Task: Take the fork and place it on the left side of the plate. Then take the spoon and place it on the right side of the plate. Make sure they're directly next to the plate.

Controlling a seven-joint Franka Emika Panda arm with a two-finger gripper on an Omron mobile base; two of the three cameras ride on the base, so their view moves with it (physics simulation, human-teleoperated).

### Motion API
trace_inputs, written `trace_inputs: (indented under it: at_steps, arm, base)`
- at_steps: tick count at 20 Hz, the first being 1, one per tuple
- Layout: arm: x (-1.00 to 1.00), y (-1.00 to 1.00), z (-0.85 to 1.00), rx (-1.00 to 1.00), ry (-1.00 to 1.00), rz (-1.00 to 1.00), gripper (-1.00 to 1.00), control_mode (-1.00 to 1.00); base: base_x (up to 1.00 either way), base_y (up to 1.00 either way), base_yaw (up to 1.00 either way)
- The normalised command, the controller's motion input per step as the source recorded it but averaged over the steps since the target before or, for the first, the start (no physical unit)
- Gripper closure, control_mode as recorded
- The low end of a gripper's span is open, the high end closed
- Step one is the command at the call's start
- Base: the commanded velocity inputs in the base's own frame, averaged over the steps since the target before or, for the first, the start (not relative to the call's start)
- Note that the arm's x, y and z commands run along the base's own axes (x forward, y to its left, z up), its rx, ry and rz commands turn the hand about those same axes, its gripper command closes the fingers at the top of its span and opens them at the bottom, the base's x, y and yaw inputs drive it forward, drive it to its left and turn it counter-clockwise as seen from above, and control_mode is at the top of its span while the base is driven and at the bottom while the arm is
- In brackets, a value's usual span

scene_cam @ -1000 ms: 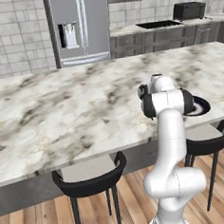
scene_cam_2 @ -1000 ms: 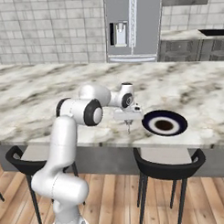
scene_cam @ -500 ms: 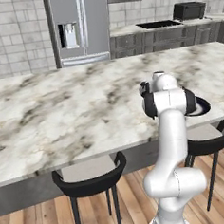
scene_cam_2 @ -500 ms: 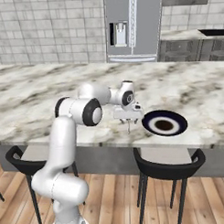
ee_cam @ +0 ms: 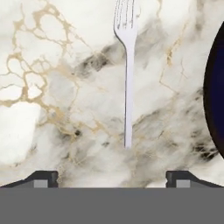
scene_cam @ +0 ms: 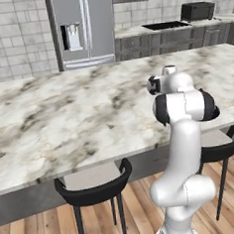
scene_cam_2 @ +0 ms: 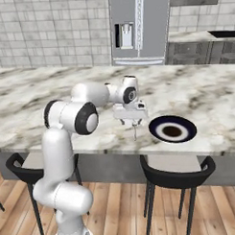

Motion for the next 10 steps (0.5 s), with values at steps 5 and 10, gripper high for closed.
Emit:
trace_inputs:
  at_steps: [5,10]
  arm:
    - [-0.89,0.32,0.3,0.01,-0.02,-0.02,-1.0,-1.0]
    - [-1.0,0.61,0.03,0.0,0.0,-0.01,-1.0,-1.0]
  base:
    - [0.0,0.0,0.0]
    - [0.0,0.0,0.0]
